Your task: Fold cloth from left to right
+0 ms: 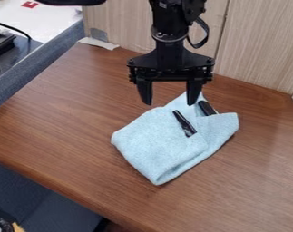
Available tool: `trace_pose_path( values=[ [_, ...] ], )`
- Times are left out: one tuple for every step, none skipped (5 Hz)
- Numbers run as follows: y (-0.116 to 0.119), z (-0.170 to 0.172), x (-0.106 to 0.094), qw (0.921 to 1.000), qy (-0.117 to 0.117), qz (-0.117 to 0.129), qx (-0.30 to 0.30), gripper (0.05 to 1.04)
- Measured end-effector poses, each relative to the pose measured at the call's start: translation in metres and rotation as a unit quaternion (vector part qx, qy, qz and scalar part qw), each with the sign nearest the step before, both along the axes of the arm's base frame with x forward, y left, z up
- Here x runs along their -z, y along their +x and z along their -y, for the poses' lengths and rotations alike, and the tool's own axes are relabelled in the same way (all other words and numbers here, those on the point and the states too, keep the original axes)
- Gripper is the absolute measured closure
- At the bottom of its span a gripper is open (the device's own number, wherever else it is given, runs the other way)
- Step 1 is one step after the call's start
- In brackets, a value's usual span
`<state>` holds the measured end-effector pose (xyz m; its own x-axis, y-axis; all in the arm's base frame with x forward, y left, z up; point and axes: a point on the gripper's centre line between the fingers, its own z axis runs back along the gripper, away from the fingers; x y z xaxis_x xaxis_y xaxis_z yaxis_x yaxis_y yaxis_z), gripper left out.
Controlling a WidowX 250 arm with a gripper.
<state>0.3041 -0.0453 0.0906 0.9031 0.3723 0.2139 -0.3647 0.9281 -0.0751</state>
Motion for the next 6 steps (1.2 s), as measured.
trace_pose_path(
  values=[
    [-0.002, 0.0, 0.009, 0.9999, 0.001, -0.017, 0.0, 0.083],
    [0.016, 0.012, 0.02, 0.9989, -0.003, -0.042, 0.021, 0.083],
    [0.027, 0.029, 0.023, 0.9985, -0.002, -0.039, 0.038, 0.083],
    [0.04, 0.047, 0.037, 0.997, -0.015, -0.046, 0.061, 0.083],
    [0.054, 0.07, 0.053, 0.9937, -0.028, -0.054, 0.094, 0.083],
    [0.061, 0.076, 0.066, 0.9921, -0.03, -0.062, 0.105, 0.083]
  ],
)
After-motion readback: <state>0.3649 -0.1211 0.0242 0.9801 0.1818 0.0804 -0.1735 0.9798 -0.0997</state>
